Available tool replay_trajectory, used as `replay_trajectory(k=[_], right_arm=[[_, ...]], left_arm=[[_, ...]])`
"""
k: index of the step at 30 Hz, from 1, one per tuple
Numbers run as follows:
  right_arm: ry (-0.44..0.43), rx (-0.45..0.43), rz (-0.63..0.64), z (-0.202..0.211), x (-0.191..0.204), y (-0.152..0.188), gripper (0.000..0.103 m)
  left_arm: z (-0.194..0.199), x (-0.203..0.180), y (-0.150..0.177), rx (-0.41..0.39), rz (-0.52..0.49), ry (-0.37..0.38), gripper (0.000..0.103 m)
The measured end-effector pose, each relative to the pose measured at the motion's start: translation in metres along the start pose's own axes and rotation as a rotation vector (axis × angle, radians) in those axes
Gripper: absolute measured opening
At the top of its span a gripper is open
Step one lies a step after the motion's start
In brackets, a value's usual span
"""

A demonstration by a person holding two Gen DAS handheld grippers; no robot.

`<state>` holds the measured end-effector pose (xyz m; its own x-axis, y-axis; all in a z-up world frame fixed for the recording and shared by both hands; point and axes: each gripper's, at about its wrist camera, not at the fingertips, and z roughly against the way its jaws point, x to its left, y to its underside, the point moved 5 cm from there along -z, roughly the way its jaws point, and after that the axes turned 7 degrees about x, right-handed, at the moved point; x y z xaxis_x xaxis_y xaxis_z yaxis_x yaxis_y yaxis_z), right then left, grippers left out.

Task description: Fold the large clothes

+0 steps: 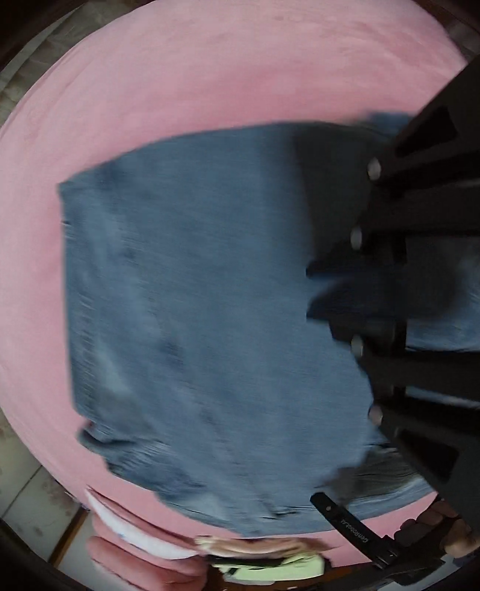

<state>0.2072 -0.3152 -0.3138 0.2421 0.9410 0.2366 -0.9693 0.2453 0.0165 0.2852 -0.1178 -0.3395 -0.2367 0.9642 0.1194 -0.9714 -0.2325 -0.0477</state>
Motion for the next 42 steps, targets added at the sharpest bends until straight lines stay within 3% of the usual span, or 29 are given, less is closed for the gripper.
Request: replay_trajectory(k=[2, 4, 8, 10, 21, 25, 29, 42], right_arm=[[0.015, -0.007, 0.012, 0.005, 0.009, 0.026, 0.06], [0.062, 0.016, 0.027, 0.008, 0.021, 0.049, 0.064], [0.182, 0.019, 0.107, 0.017, 0.046, 0.081, 0.064], [0.2, 0.023, 0.111, 0.025, 0.054, 0.095, 0.064], [0.148, -0.017, 0.02, 0.061, 0.114, 0.157, 0.064], [0.15, -0.038, 0.024, 0.071, 0.135, 0.171, 0.064], [0.148, -0.05, 0.039, 0.073, 0.145, 0.178, 0.064], [0.184, -0.136, 0.184, 0.086, 0.141, 0.235, 0.064]], left_arm=[[-0.003, 0.008, 0.02, 0.057, -0.016, 0.032, 0.076], [-0.001, 0.016, 0.044, 0.091, -0.042, 0.059, 0.076], [0.01, 0.034, 0.075, 0.111, -0.096, 0.073, 0.08], [0.018, 0.043, 0.085, 0.119, -0.148, 0.093, 0.08], [0.083, 0.105, 0.103, 0.029, -0.264, 0.107, 0.082], [0.091, 0.122, 0.11, 0.003, -0.259, 0.128, 0.082], [0.091, 0.129, 0.122, -0.046, -0.256, 0.091, 0.082], [0.068, 0.172, 0.182, -0.102, -0.123, 0.116, 0.082]])
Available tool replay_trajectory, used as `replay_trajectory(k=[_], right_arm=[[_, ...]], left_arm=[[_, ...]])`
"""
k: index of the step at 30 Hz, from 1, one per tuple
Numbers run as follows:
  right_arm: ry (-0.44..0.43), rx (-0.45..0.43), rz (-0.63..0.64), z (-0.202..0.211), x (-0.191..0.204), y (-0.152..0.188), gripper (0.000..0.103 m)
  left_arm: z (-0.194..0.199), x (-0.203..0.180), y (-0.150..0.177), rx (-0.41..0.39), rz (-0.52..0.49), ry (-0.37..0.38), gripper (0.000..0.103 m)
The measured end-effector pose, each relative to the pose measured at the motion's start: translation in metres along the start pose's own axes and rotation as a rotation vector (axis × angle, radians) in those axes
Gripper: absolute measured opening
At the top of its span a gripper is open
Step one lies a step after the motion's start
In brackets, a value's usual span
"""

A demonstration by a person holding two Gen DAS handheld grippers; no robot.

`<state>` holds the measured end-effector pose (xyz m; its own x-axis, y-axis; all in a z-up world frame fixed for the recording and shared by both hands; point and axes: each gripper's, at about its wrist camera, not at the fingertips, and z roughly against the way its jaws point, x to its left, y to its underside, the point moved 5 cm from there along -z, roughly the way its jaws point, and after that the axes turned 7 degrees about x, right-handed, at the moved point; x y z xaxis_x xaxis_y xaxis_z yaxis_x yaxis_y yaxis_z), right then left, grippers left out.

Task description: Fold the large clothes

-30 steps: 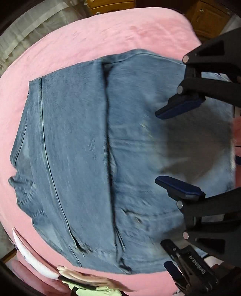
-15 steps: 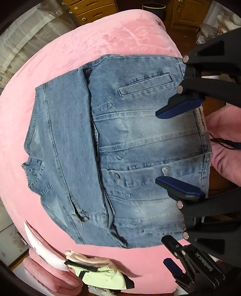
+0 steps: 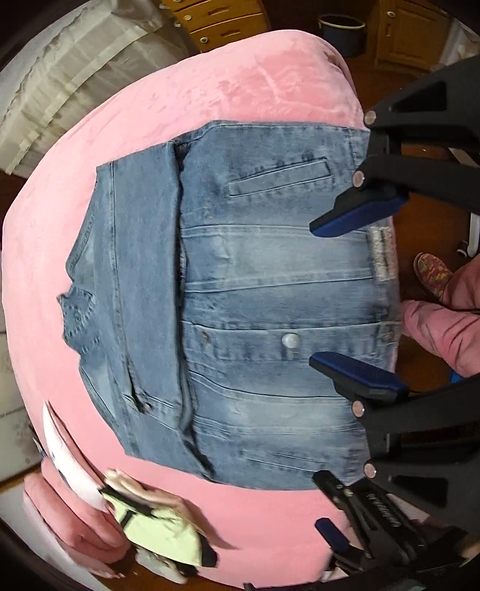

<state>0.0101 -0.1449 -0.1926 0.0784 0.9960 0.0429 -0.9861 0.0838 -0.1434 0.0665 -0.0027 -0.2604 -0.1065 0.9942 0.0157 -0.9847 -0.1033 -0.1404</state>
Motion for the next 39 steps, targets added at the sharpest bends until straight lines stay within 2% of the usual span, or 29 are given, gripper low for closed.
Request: replay_trajectory(k=[3, 5, 7, 10, 13, 16, 19, 22, 25, 28, 31, 34, 39], right_arm=[[0.031, -0.018, 0.022, 0.004, -0.005, 0.02, 0.064], [0.052, -0.026, 0.041, 0.004, -0.009, 0.035, 0.064], [0.058, -0.019, 0.053, 0.001, -0.015, 0.048, 0.064], [0.048, -0.014, 0.052, -0.004, -0.024, 0.068, 0.064], [0.002, -0.044, 0.059, -0.01, -0.034, 0.084, 0.064], [-0.068, -0.103, 0.065, -0.024, -0.051, 0.1, 0.065], [-0.075, -0.175, 0.08, -0.038, -0.073, 0.111, 0.065], [-0.09, -0.252, 0.091, -0.051, -0.099, 0.117, 0.065], [-0.106, -0.33, 0.034, -0.064, -0.128, 0.122, 0.065], [-0.163, -0.325, -0.05, -0.083, -0.156, 0.121, 0.065], [-0.181, -0.327, -0.092, -0.1, -0.179, 0.117, 0.065], [-0.228, -0.302, -0.082, -0.111, -0.188, 0.11, 0.064], [-0.215, -0.265, 0.021, -0.114, -0.184, 0.106, 0.064]], left_arm=[[-0.013, 0.021, 0.018, -0.016, 0.079, 0.015, 0.082], [-0.025, 0.036, 0.029, -0.037, 0.142, -0.003, 0.082], [-0.043, 0.05, 0.041, -0.025, 0.169, -0.022, 0.082], [-0.064, 0.063, 0.056, -0.028, 0.145, -0.079, 0.082], [-0.082, 0.07, 0.064, -0.023, 0.096, -0.081, 0.082], [-0.093, 0.076, 0.07, -0.046, 0.066, -0.076, 0.082], [-0.102, 0.079, 0.073, -0.043, 0.046, -0.077, 0.082], [-0.104, 0.081, 0.072, -0.083, 0.03, -0.025, 0.082], [-0.11, 0.083, 0.071, -0.1, 0.01, 0.017, 0.082], [-0.119, 0.093, 0.066, -0.093, -0.005, 0.057, 0.082], [-0.126, 0.103, 0.061, -0.082, -0.01, 0.107, 0.082], [-0.133, 0.114, 0.057, -0.067, -0.006, 0.163, 0.082], [-0.145, 0.126, 0.049, -0.043, -0.024, 0.207, 0.082]])
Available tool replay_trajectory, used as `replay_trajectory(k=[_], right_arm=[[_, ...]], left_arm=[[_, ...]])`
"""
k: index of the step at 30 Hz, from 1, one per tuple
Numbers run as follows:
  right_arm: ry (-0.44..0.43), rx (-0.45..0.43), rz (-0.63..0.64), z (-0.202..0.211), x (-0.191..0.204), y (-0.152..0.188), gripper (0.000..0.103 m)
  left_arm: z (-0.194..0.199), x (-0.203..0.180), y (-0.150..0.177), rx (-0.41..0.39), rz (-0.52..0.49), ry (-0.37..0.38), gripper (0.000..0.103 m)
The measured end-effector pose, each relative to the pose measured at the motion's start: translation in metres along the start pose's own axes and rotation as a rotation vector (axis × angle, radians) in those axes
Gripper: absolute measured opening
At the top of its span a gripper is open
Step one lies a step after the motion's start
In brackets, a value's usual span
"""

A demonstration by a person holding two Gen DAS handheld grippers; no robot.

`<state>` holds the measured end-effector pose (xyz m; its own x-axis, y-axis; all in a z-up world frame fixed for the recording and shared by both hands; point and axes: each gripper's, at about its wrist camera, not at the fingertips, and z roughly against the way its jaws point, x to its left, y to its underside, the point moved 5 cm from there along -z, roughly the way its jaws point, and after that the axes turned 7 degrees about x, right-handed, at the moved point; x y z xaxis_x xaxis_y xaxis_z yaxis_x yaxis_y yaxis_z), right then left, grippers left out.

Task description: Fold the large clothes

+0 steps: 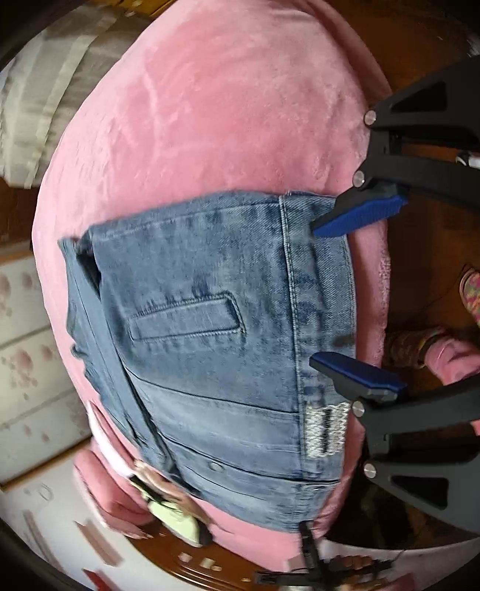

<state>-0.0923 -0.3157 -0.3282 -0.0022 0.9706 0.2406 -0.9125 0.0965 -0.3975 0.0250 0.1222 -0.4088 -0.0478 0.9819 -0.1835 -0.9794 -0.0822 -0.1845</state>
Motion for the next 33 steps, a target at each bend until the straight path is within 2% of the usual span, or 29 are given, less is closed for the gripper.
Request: replay_trajectory(k=[4, 10, 14, 18, 20, 21, 23, 24, 25, 26, 28, 30, 31, 33], right_arm=[[-0.01, 0.011, 0.038, 0.007, 0.0, -0.001, 0.064], [-0.041, 0.004, -0.024, 0.011, -0.014, -0.008, 0.064], [-0.05, 0.028, -0.016, 0.007, -0.016, -0.012, 0.065], [-0.113, 0.039, -0.107, 0.006, -0.027, -0.019, 0.064], [-0.135, 0.035, -0.17, 0.009, -0.032, -0.023, 0.064], [-0.134, 0.028, -0.186, 0.011, -0.033, -0.024, 0.065], [-0.101, 0.003, -0.205, 0.017, -0.035, -0.027, 0.065], [-0.07, -0.013, -0.211, 0.019, -0.038, -0.029, 0.065], [-0.056, -0.02, -0.22, 0.019, -0.04, -0.029, 0.065], [-0.056, -0.005, -0.235, 0.015, -0.043, -0.028, 0.065], [-0.068, 0.042, -0.26, 0.004, -0.045, -0.025, 0.067], [-0.053, 0.033, -0.253, 0.005, -0.041, -0.026, 0.067], [-0.048, 0.037, -0.253, 0.004, -0.04, -0.027, 0.067], [-0.053, 0.041, -0.258, 0.004, -0.037, -0.03, 0.057]], left_arm=[[-0.006, 0.007, -0.01, 0.041, -0.02, 0.043, 0.083], [-0.018, 0.032, -0.029, 0.14, 0.034, 0.207, 0.084], [-0.023, 0.051, -0.041, 0.171, 0.124, 0.31, 0.084], [-0.025, 0.063, -0.043, 0.195, 0.27, 0.38, 0.083], [-0.019, 0.059, -0.038, 0.201, 0.294, 0.436, 0.075], [-0.018, 0.055, -0.036, 0.203, 0.296, 0.439, 0.074], [-0.014, 0.046, -0.033, 0.196, 0.266, 0.383, 0.06], [-0.013, 0.043, -0.032, 0.189, 0.253, 0.337, 0.055], [-0.012, 0.039, -0.032, 0.184, 0.246, 0.282, 0.047], [-0.011, 0.037, -0.032, 0.178, 0.247, 0.245, 0.039], [-0.004, 0.034, -0.034, 0.149, 0.254, 0.203, 0.031], [0.006, 0.029, -0.037, 0.121, 0.246, 0.138, 0.019], [0.01, 0.027, -0.037, 0.112, 0.251, 0.12, 0.016], [0.019, 0.023, -0.04, 0.093, 0.288, 0.112, 0.014]])
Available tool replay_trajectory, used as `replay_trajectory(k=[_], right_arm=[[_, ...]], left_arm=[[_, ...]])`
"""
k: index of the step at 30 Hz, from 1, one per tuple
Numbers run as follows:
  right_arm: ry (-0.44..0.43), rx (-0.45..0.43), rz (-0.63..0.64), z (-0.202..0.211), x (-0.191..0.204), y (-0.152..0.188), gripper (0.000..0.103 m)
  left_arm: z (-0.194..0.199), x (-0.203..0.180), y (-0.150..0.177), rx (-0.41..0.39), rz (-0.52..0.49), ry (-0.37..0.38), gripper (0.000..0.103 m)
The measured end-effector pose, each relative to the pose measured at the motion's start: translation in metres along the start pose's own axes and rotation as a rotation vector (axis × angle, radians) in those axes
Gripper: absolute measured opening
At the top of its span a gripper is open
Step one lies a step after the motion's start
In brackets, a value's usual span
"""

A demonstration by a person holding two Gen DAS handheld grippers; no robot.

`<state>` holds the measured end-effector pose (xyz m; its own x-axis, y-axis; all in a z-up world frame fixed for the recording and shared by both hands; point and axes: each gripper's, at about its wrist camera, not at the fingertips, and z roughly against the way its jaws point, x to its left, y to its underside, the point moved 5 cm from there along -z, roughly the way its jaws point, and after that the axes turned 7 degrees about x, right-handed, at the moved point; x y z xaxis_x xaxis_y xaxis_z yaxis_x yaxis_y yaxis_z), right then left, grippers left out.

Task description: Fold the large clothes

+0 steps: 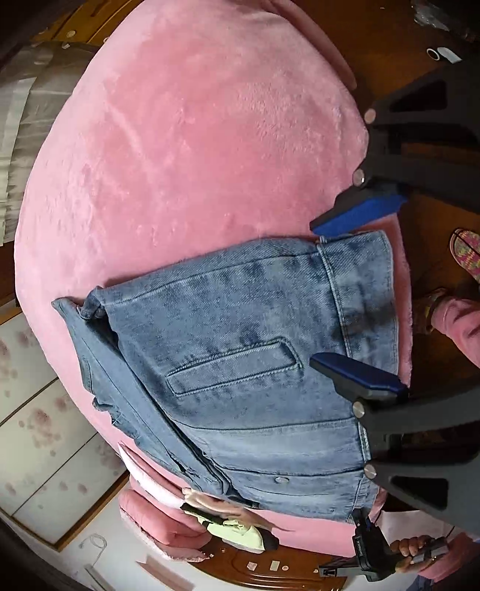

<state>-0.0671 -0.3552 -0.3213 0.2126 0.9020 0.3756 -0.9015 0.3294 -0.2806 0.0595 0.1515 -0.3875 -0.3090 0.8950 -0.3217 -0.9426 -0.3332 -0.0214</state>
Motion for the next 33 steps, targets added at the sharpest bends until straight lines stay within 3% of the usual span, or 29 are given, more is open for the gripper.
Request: replay_trajectory(k=[1, 2, 5, 10, 18, 25, 33], right_arm=[[0.005, 0.006, -0.001, 0.001, 0.001, 0.0, 0.035], [0.019, 0.01, -0.004, 0.002, 0.001, 0.0, 0.02], [-0.009, 0.043, -0.093, 0.01, 0.003, -0.006, 0.014], [-0.148, 0.045, -0.19, 0.04, 0.037, -0.028, 0.011], [-0.282, 0.013, -0.125, 0.073, 0.114, -0.083, 0.01], [-0.296, -0.067, -0.098, 0.094, 0.15, -0.143, 0.01], [-0.327, -0.17, -0.159, 0.104, 0.146, -0.224, 0.009]], left_arm=[[0.006, -0.004, -0.001, -0.011, 0.018, 0.005, 0.014], [0.012, -0.008, -0.001, -0.019, 0.028, 0.005, 0.014], [0.027, -0.021, -0.004, -0.041, 0.053, 0.005, 0.013], [0.061, -0.058, -0.021, -0.066, 0.062, 0.059, 0.012], [0.114, -0.137, -0.073, -0.115, -0.057, 0.091, 0.012], [0.149, -0.185, -0.135, -0.181, -0.129, 0.108, 0.011], [0.176, -0.218, -0.217, -0.284, -0.115, 0.085, 0.011]])
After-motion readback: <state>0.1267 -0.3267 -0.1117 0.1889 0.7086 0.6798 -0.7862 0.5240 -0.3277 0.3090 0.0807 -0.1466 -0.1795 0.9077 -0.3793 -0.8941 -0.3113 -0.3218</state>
